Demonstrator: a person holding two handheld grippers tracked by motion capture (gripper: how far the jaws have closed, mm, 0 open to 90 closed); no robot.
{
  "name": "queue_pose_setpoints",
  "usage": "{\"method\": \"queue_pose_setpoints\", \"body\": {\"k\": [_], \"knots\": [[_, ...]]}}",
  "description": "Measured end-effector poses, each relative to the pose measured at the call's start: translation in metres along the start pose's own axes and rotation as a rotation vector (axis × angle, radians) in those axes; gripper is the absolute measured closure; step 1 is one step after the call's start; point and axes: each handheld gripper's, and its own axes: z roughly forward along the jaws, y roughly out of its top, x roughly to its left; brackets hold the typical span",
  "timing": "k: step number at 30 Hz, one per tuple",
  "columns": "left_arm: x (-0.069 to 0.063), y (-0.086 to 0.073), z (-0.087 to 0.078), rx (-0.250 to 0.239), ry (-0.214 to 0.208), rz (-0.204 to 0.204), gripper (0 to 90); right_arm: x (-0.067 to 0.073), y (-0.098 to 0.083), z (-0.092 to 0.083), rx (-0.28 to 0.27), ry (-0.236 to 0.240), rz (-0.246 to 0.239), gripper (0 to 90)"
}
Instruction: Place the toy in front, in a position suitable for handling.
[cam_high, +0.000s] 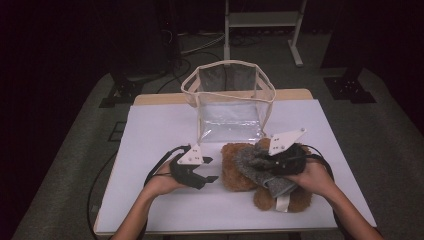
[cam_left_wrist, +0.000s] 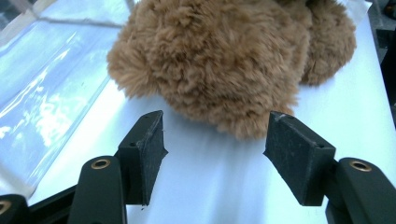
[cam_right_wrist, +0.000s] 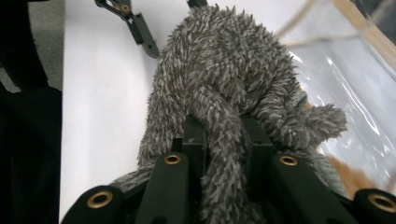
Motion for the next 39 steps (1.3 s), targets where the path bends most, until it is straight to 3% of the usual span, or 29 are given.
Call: {"method": "queue_pose_setpoints", "body": {"k": [9, 14, 16, 17, 21, 24, 27, 31, 33, 37, 39], "knots": [[0.004, -0.02, -0.023, -0.008, 0.029, -0.045, 33.7, 0.013, 0.036, 0.041, 0.028, 0.059, -0.083, 74.9], [0.004, -0.025, -0.027, -0.015, 0.029, -0.051, 32.5, 0.02, 0.043, 0.063, 0.061, 0.093, -0.114, 74.9], [0.004, -0.026, -0.028, -0.012, 0.027, -0.052, 32.1, 0.019, 0.043, 0.061, 0.059, 0.095, -0.116, 74.9], [0.004, -0.026, -0.027, -0.006, 0.024, -0.05, 31.6, 0.012, 0.044, 0.049, 0.049, 0.087, -0.093, 74.9], [0.001, -0.024, -0.023, 0.001, 0.011, -0.042, 30.6, -0.008, 0.046, 0.031, 0.054, 0.042, -0.065, 74.7], [0.001, -0.021, -0.021, 0.001, 0.004, -0.033, 30.0, -0.032, 0.043, 0.025, 0.059, 0.04, 0.009, 74.6], [0.002, -0.019, -0.018, -0.001, -0.002, -0.034, 30.1, -0.046, 0.038, 0.027, 0.068, 0.057, 0.057, 74.6], [0.002, -0.017, -0.013, -0.01, -0.01, -0.032, 30.1, -0.045, 0.033, 0.029, 0.08, 0.093, 0.075, 74.8], [-0.002, -0.014, -0.002, -0.015, -0.036, -0.03, 30.0, -0.036, 0.024, 0.025, 0.086, 0.125, 0.078, 75.2], [-0.01, -0.009, 0.015, 0.007, -0.066, 0.008, 29.5, -0.033, 0.004, 0.012, 0.081, 0.126, 0.099, 75.3], [-0.011, -0.004, 0.021, -0.003, -0.061, 0.02, 29.5, -0.032, -0.006, 0.004, 0.075, 0.118, 0.122, 75.4]]}}
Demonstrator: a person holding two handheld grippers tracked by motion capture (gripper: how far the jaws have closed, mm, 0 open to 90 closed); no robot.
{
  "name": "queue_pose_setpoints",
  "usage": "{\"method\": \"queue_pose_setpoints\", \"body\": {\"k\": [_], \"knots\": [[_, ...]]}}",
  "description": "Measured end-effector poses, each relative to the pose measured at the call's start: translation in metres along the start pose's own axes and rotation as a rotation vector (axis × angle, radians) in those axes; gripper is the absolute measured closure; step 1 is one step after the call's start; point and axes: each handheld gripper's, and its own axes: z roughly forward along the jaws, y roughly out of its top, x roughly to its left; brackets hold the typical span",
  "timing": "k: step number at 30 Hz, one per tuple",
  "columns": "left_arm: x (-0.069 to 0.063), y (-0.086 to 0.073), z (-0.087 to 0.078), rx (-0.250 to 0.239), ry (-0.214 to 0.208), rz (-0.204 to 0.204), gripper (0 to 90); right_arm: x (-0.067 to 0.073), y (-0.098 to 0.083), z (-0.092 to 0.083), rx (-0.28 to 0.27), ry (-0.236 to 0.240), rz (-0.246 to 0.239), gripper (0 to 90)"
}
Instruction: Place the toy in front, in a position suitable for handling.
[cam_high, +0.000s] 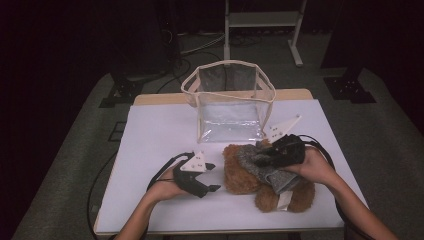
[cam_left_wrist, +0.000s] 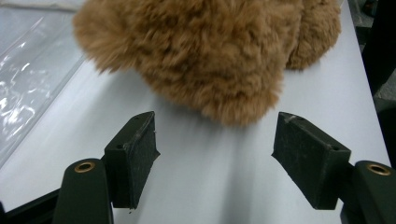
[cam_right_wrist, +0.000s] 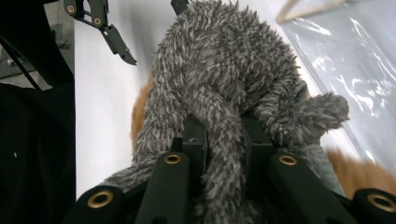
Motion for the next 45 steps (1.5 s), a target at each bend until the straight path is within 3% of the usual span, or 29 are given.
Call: {"method": "queue_pose_setpoints", "body": {"k": [6, 8, 9, 14, 19, 23, 25, 27, 29, 32, 40, 45], "knots": [[0.0, 0.027, 0.016, -0.085, 0.009, 0.026, 28.8, 0.003, -0.006, -0.003, -0.011, 0.011, 0.008, 75.3], [0.0, 0.029, 0.018, -0.086, 0.001, 0.03, 29.8, 0.002, -0.004, -0.002, -0.007, 0.02, 0.012, 75.2], [-0.003, 0.034, 0.024, -0.065, -0.024, 0.051, 30.5, 0.0, 0.0, -0.002, -0.003, 0.03, 0.022, 75.1], [-0.006, 0.033, 0.026, -0.059, -0.042, 0.042, 33.9, -0.01, 0.02, -0.001, 0.011, 0.03, 0.0, 75.1], [-0.015, 0.032, 0.024, -0.041, -0.073, 0.074, 34.4, -0.026, 0.038, 0.018, 0.027, 0.057, 0.022, 74.9], [-0.015, 0.031, 0.021, -0.053, -0.05, 0.077, 33.7, -0.027, 0.035, 0.025, 0.039, 0.068, 0.04, 74.8], [-0.013, 0.032, 0.019, -0.087, -0.029, 0.059, 32.2, -0.026, 0.029, 0.021, 0.028, 0.067, 0.042, 74.9], [-0.013, 0.033, 0.02, -0.089, -0.029, 0.059, 32.1, -0.023, 0.024, 0.018, 0.021, 0.082, 0.057, 74.9], [-0.016, 0.034, 0.024, -0.074, -0.057, 0.069, 32.6, -0.019, 0.021, 0.015, 0.02, 0.089, 0.056, 74.9], [-0.021, 0.036, 0.027, -0.046, -0.066, 0.091, 33.2, -0.017, 0.026, 0.017, 0.04, 0.088, 0.04, 74.8], [-0.025, 0.032, 0.026, -0.044, -0.083, 0.092, 34.5, -0.021, 0.05, 0.045, 0.081, 0.104, 0.016, 74.8], [-0.025, 0.031, 0.026, -0.052, -0.078, 0.085, 33.5, -0.025, 0.041, 0.03, 0.079, 0.091, 0.03, 74.8]]}}
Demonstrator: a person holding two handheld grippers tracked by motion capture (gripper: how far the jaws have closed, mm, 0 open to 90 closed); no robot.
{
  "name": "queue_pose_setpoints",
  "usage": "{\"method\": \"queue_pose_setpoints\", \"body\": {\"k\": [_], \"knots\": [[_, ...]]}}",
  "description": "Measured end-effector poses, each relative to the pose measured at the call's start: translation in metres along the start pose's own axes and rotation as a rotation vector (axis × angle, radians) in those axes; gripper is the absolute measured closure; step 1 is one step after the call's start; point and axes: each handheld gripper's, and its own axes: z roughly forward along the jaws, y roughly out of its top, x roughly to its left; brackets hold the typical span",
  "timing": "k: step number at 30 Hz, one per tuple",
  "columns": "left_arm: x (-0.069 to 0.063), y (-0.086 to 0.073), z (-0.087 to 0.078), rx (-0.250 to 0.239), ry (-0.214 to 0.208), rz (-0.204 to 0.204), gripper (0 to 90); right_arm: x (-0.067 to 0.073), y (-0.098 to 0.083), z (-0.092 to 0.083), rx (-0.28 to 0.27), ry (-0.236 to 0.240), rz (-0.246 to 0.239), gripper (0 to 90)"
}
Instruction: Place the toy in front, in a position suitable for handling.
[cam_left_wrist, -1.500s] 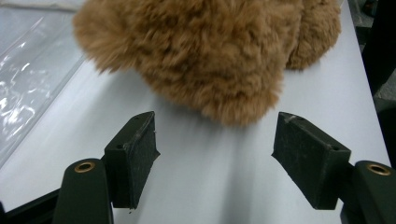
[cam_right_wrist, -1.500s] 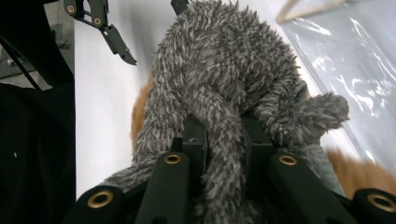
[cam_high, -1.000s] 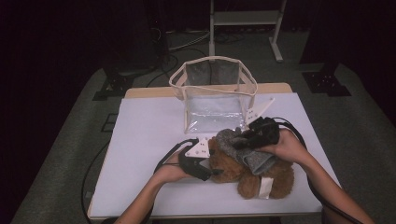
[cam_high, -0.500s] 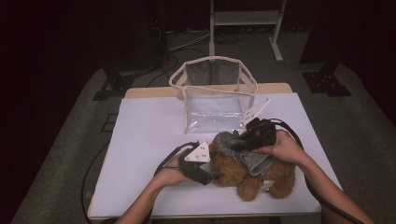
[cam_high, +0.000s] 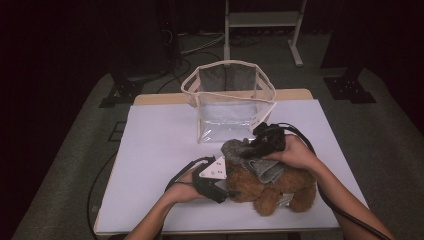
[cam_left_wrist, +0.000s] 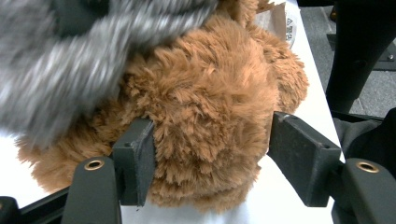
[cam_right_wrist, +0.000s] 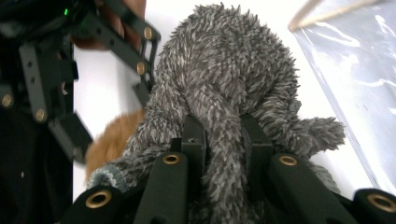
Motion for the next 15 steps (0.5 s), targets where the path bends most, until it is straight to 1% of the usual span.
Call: {"method": "queue_pose_setpoints", "body": {"k": [3, 4, 5, 6, 7, 8, 9, 10, 11, 13, 14, 15], "knots": [[0.001, 0.0, 0.0, 0.001, 0.004, 0.001, 33.4, 0.0, -0.015, -0.017, -0.002, -0.029, 0.018, 74.8], [0.001, 0.0, 0.0, 0.004, 0.007, 0.0, 32.8, 0.0, -0.022, -0.024, -0.013, -0.038, 0.027, 74.7], [0.001, 0.0, 0.0, 0.004, 0.007, 0.0, 32.4, 0.0, -0.022, -0.024, -0.013, -0.038, 0.027, 74.7], [0.002, 0.002, 0.0, 0.013, 0.012, 0.005, 32.4, -0.001, -0.026, -0.028, -0.017, -0.043, 0.026, 74.7], [0.003, 0.004, -0.001, 0.017, 0.02, 0.009, 30.7, -0.001, -0.033, -0.034, -0.03, -0.041, 0.044, 74.8], [0.004, 0.006, -0.002, 0.018, 0.032, 0.012, 29.6, 0.0, -0.035, -0.034, -0.031, -0.041, 0.044, 74.8], [0.005, 0.008, -0.003, 0.007, 0.043, 0.01, 29.3, 0.002, -0.036, -0.033, -0.032, -0.04, 0.044, 74.8], [0.006, 0.01, -0.004, -0.001, 0.045, 0.01, 29.3, 0.003, -0.035, -0.03, -0.032, -0.039, 0.04, 74.8], [0.007, 0.011, -0.004, -0.004, 0.049, 0.01, 29.4, 0.004, -0.033, -0.027, -0.032, -0.037, 0.024, 74.8], [0.007, 0.012, -0.001, 0.014, 0.062, 0.019, 29.7, 0.007, -0.026, -0.021, -0.035, -0.039, 0.003, 74.7], [0.008, 0.011, 0.0, 0.019, 0.069, 0.016, 31.4, 0.009, -0.023, -0.019, -0.04, -0.039, -0.003, 74.7], [0.009, 0.011, 0.001, 0.019, 0.076, 0.012, 32.9, 0.01, -0.02, -0.018, -0.042, -0.028, -0.01, 74.7]]}}
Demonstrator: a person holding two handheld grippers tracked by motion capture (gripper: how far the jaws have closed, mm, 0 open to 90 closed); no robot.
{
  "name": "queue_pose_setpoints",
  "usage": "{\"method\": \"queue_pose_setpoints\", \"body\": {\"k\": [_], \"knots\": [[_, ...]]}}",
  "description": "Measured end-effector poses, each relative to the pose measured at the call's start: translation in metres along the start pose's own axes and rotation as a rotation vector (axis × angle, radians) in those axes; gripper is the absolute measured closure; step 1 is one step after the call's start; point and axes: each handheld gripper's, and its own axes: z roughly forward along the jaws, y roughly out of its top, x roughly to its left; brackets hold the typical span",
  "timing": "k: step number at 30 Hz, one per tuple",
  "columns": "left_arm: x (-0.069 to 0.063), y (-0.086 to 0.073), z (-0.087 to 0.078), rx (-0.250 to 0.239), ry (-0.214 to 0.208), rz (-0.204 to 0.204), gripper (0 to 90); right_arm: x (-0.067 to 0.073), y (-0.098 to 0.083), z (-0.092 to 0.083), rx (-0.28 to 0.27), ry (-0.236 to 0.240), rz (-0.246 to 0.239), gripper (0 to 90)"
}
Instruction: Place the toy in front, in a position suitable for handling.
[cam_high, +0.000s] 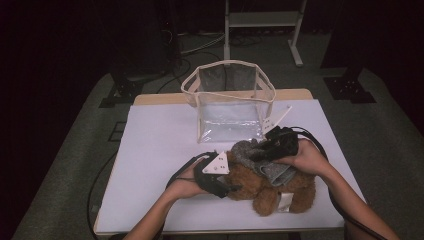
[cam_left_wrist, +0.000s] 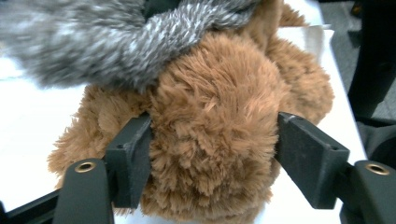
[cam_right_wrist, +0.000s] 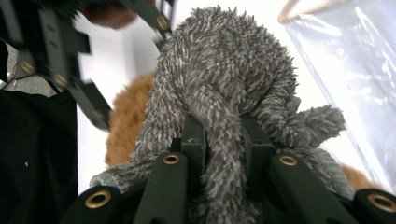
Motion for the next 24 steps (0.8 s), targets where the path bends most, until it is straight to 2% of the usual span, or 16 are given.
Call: {"method": "queue_pose_setpoints", "body": {"k": [1, 3, 4, 5, 8, 11, 14, 16, 19, 22, 24], "knots": [[0.001, -0.001, 0.001, -0.001, 0.006, -0.003, 33.2, 0.0, 0.002, 0.001, -0.004, 0.015, -0.012, 74.7], [0.006, -0.001, 0.002, 0.011, 0.021, -0.008, 33.2, 0.0, 0.002, -0.001, 0.003, 0.006, -0.015, 74.8], [0.007, -0.001, 0.003, 0.005, 0.022, -0.023, 33.3, -0.001, -0.001, -0.003, 0.002, 0.001, -0.017, 74.8], [0.009, -0.001, 0.004, 0.001, 0.024, -0.034, 33.3, -0.001, -0.004, -0.007, 0.0, -0.001, 0.001, 74.8], [0.013, 0.001, 0.005, -0.004, 0.04, -0.049, 33.3, 0.0, -0.016, -0.02, 0.001, -0.022, 0.005, 74.8], [0.015, 0.003, 0.005, -0.005, 0.051, -0.07, 33.2, 0.004, -0.028, -0.038, -0.022, -0.051, 0.007, 74.7], [0.017, 0.006, 0.002, -0.011, 0.046, -0.072, 32.6, 0.005, -0.035, -0.047, -0.036, -0.074, 0.017, 74.8], [0.018, 0.01, 0.001, -0.018, 0.036, -0.059, 31.7, 0.005, -0.036, -0.045, -0.034, -0.078, 0.014, 74.8], [0.018, 0.015, 0.0, -0.049, 0.012, -0.064, 30.1, 0.006, -0.031, -0.035, -0.037, -0.057, -0.001, 74.8], [0.018, 0.015, 0.004, -0.019, -0.013, -0.049, 30.7, 0.011, -0.026, -0.025, -0.039, -0.016, -0.026, 74.7], [0.014, 0.013, 0.006, -0.003, -0.04, -0.036, 31.8, 0.012, -0.025, -0.027, -0.038, -0.028, -0.041, 74.7]]}}
